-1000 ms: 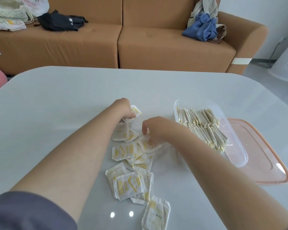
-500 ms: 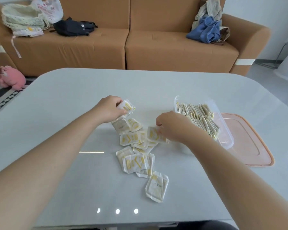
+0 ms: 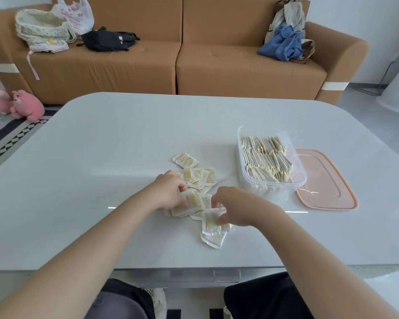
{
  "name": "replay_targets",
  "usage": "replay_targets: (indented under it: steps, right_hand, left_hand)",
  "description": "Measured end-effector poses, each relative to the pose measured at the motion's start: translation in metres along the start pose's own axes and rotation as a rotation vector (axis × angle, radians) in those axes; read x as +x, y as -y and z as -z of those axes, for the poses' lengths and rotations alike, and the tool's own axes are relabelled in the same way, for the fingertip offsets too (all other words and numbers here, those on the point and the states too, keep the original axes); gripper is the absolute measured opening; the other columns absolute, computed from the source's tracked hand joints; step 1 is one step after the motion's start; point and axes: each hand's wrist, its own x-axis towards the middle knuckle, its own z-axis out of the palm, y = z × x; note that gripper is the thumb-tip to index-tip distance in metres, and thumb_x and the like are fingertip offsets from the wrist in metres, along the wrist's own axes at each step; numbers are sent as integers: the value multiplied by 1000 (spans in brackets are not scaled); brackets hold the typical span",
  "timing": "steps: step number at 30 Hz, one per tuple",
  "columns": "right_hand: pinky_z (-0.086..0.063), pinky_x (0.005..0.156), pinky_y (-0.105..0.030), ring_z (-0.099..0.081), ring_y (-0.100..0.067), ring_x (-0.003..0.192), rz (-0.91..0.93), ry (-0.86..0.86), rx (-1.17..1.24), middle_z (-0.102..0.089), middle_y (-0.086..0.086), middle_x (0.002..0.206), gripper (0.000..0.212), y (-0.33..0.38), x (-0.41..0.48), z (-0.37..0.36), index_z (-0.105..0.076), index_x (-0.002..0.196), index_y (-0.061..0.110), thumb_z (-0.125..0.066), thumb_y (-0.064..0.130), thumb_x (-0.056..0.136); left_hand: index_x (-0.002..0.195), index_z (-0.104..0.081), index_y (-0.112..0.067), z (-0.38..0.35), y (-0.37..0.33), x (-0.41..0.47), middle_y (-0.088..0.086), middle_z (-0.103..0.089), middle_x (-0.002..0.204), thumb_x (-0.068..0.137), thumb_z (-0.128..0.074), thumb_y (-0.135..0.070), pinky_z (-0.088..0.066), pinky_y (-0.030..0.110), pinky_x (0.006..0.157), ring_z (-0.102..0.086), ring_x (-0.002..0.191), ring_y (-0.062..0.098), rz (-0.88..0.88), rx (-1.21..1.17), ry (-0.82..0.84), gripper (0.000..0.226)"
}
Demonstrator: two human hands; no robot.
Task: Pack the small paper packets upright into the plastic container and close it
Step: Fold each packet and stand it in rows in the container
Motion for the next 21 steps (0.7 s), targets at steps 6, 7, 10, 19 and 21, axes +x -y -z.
replay_targets:
  steps: [6, 7, 10, 19, 21]
  right_hand:
    - [-45, 88, -35, -52, -22, 111, -13, -65, 80, -58, -2, 120, 39, -2, 4, -14, -57, 117, 20, -72, 25, 81]
    - [-45, 86, -35, -53, -23, 109, -16, -70, 87, -59, -3, 119, 37, -2, 4, -16, -56, 116, 20, -70, 25, 82]
    - [-47, 85, -35, -54, -24, 106, -31, -75, 110, -59, -3, 119, 36, -3, 3, -19, -54, 117, 22, -67, 25, 83]
    - [-35, 82, -29, -48, -19, 114, 13, -50, 52, -51, 2, 118, 46, 0, 3, -22, -51, 128, 25, -67, 30, 85]
    - [-35, 78, -28, -49, -20, 112, 27, -63, 34, -49, 1, 114, 37, 1, 4, -22, -55, 119, 22, -66, 30, 85]
  left_hand:
    - [69, -44, -26, -18, -12, 1, 3, -43, 118, 79, -72, -24, -46, 31, 80, -45, 106, 22, 78, -13, -139, 30]
    - [68, -42, -26, -21, -15, 1, 4, -43, 117, 79, -71, -23, -45, 30, 78, -47, 98, 22, 82, -27, -153, 31]
    - [74, -40, -25, -25, -18, 2, 2, -43, 111, 83, -68, -23, -39, 29, 72, -47, 86, 21, 98, -21, -192, 30]
    - [103, -45, -20, -19, -15, 5, 1, -54, 107, 78, -75, -22, -48, 37, 83, -51, 105, 23, 205, -189, -189, 39]
    - [116, -45, -17, -17, -15, 5, 5, -51, 115, 77, -78, -23, -46, 34, 81, -52, 103, 23, 233, -228, -168, 51]
